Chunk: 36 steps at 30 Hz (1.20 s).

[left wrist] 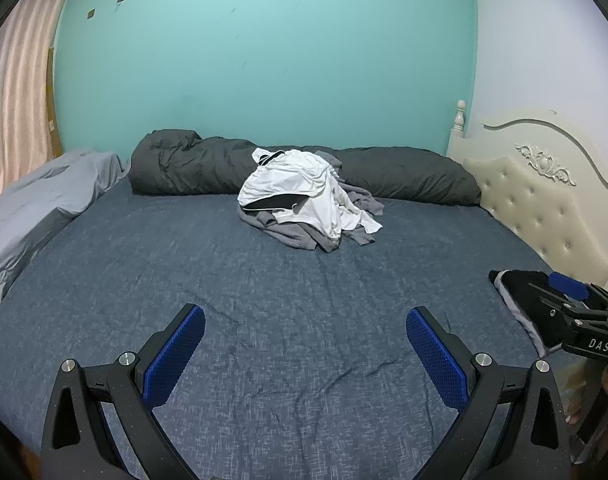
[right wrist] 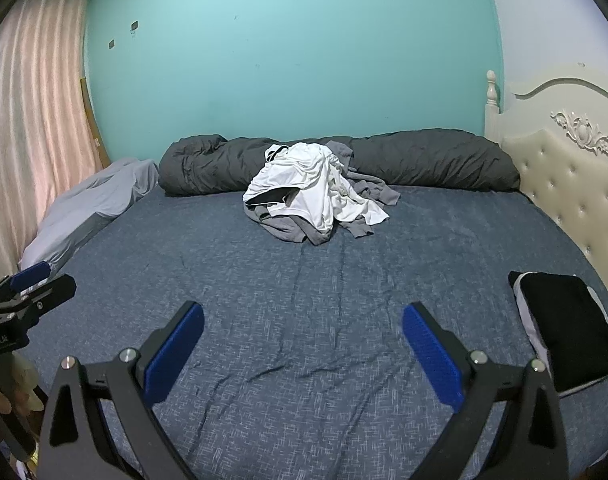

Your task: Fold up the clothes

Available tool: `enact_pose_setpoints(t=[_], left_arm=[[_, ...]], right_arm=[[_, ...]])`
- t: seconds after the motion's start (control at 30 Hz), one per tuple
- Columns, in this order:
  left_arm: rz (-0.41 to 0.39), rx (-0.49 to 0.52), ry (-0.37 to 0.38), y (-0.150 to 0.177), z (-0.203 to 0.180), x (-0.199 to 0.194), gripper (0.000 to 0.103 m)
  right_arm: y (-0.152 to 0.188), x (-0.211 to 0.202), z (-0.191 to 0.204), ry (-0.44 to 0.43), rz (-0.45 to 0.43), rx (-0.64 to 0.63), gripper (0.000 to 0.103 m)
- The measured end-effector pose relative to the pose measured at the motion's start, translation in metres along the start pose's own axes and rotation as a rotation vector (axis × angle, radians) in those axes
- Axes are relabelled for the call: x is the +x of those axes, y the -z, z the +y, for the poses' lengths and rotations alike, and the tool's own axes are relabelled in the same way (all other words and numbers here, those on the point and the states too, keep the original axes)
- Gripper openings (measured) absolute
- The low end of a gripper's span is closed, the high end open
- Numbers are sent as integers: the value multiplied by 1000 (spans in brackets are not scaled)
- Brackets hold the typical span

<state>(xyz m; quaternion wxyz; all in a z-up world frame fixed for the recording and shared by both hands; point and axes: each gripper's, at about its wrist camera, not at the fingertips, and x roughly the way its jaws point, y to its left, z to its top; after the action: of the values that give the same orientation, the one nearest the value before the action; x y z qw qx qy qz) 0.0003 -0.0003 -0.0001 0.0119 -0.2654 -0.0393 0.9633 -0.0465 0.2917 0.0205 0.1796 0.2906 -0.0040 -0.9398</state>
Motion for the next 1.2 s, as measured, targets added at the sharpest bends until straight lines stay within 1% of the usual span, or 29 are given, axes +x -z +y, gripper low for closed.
enact_pose_setpoints(t=[0.4, 0.47, 1.2], left_arm=[[-7, -10, 13, -2, 5, -4, 103], [-3, -8, 14, -2, 5, -5, 103], [5, 12, 17, -7, -7, -5, 103]], right_arm=[[1, 7, -3, 7, 10, -25, 100], [2, 1, -2, 7, 2, -20, 100], [11, 6, -6, 9, 2, -20, 100]])
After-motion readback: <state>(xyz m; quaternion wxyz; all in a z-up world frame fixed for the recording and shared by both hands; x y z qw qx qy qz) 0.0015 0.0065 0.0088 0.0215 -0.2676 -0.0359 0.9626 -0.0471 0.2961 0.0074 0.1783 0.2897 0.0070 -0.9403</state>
